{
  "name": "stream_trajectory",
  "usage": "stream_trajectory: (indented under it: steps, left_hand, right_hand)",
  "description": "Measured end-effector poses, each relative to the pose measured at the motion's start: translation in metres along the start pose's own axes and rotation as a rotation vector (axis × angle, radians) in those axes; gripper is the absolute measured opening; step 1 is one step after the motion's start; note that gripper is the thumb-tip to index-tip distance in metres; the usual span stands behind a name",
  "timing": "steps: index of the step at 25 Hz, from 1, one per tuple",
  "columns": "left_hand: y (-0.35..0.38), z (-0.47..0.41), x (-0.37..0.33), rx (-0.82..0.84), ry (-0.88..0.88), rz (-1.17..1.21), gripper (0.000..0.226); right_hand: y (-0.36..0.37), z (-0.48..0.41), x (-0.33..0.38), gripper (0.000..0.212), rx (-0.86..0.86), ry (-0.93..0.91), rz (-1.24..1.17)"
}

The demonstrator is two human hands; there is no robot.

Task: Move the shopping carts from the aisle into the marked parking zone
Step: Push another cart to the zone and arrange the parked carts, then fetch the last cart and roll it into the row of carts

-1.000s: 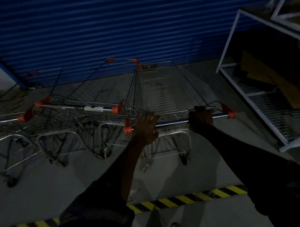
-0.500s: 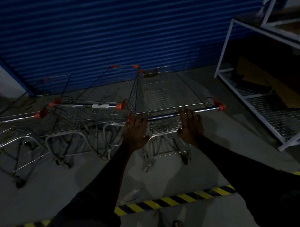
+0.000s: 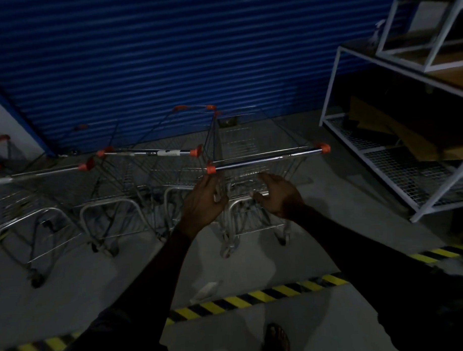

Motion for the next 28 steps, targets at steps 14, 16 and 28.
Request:
stream_trajectory:
  steps: [14, 16, 28]
  left_hand:
    - [-0.080, 0.173, -0.044, -0.044, -0.322, -0.062, 0.066]
    - [-0.086, 0.201, -0.058, -0.040, -0.383, -0.125, 0.069]
    - [-0.195, 0.438, -0.094, -0.243, -0.701, -0.304, 0.043]
  right_hand:
    - [0.007, 0.114, 0.086, 0.066, 0.207, -0.227, -0.211]
    - [0.007, 0.131, 0.093, 0.062, 0.264, -0.266, -0.234]
    - [0.077, 0.274, 0.214, 0.057, 0.602, -0.610, -0.305]
Point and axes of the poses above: each hand's wrist, its own z-axis away from the middle knuckle, its own y-axis out of the palm, x = y × z, the point moved 3 cm from there along -z, towards the middle knuckle, and after that the axes turned 15 degrees about -z, right-handed, at the moved point
